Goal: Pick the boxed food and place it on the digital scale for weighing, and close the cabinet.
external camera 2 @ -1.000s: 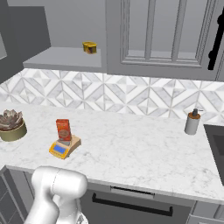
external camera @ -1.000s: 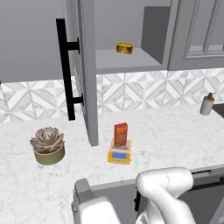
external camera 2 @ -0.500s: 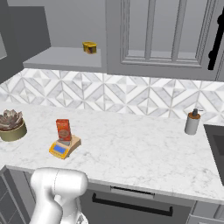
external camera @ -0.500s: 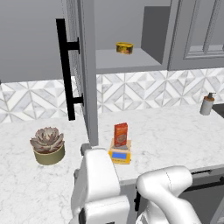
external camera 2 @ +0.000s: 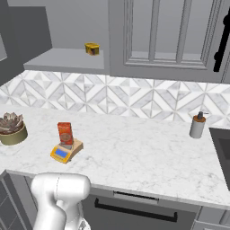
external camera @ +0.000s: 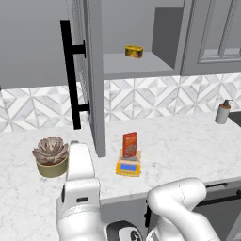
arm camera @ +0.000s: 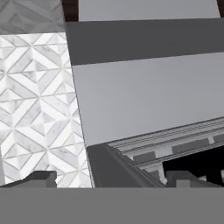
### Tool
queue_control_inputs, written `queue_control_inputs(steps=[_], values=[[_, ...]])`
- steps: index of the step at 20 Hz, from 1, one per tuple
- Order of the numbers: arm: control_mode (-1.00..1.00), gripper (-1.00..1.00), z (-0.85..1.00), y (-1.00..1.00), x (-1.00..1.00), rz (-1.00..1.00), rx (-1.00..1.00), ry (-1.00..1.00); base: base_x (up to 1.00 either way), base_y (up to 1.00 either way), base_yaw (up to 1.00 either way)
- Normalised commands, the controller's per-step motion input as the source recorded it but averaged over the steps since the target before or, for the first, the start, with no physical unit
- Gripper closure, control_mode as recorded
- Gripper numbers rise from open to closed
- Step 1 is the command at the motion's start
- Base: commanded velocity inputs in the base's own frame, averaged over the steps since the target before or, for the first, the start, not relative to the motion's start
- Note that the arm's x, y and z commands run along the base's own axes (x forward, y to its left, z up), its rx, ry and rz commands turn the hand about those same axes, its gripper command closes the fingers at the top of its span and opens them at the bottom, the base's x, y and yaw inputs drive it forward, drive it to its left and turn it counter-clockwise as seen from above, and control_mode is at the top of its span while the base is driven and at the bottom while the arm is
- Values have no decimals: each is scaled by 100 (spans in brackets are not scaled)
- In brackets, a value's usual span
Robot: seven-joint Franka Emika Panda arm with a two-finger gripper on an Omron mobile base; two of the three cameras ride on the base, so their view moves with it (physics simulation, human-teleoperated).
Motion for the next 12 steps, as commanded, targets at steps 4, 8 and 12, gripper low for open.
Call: queue_control_inputs(steps=[4, 8, 12], values=[[-100, -100, 4, 2, 33, -10, 0, -6, 0, 0, 0], [-100, -100, 0, -6, 58, -17, 0, 0, 0, 0, 0], [-100, -100, 0, -7, 54, -24, -1, -1, 0, 0, 0]])
